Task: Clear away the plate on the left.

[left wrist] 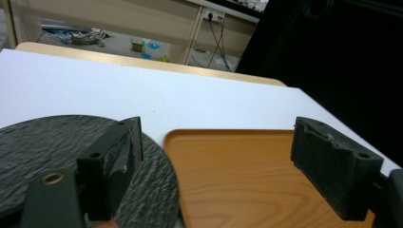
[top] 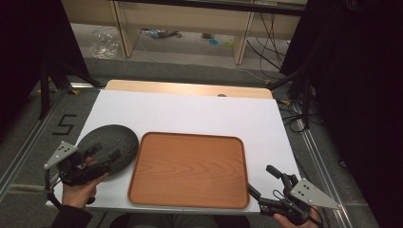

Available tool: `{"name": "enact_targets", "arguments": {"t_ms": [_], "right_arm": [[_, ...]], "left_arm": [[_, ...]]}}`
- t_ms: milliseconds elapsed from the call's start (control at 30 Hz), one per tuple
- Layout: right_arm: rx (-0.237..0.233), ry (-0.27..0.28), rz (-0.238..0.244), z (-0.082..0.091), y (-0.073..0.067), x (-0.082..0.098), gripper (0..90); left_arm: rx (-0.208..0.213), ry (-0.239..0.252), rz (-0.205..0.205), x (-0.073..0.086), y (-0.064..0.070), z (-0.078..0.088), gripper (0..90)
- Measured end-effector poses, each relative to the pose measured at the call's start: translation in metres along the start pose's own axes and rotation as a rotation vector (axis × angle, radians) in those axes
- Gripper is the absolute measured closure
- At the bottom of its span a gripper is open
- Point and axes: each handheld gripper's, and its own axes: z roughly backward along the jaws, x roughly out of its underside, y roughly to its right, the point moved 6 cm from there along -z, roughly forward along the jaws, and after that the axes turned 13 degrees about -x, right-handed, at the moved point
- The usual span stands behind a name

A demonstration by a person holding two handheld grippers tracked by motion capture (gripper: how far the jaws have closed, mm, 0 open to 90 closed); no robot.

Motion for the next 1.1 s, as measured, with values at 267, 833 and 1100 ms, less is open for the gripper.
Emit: {"name": "enact_targets", "arguments": {"t_ms": [267,833,1100], "right_arm": [[0.012,-0.021,0.014,0.001,0.001,0.001,15.4],[-0.002,-0.053,0.003,0.003,0.000,0.002,15.5],[0.003,-0.052,0.003,0.002,0.000,0.002,15.6]], "left_arm": [[-0.042,-0.071,0.010,0.002,-0.024,-0.009,17.8],[-0.185,-0.140,-0.061,0.005,-0.050,-0.016,17.4],[-0.240,-0.172,0.076,0.006,-0.078,-0.019,19.2]]}}
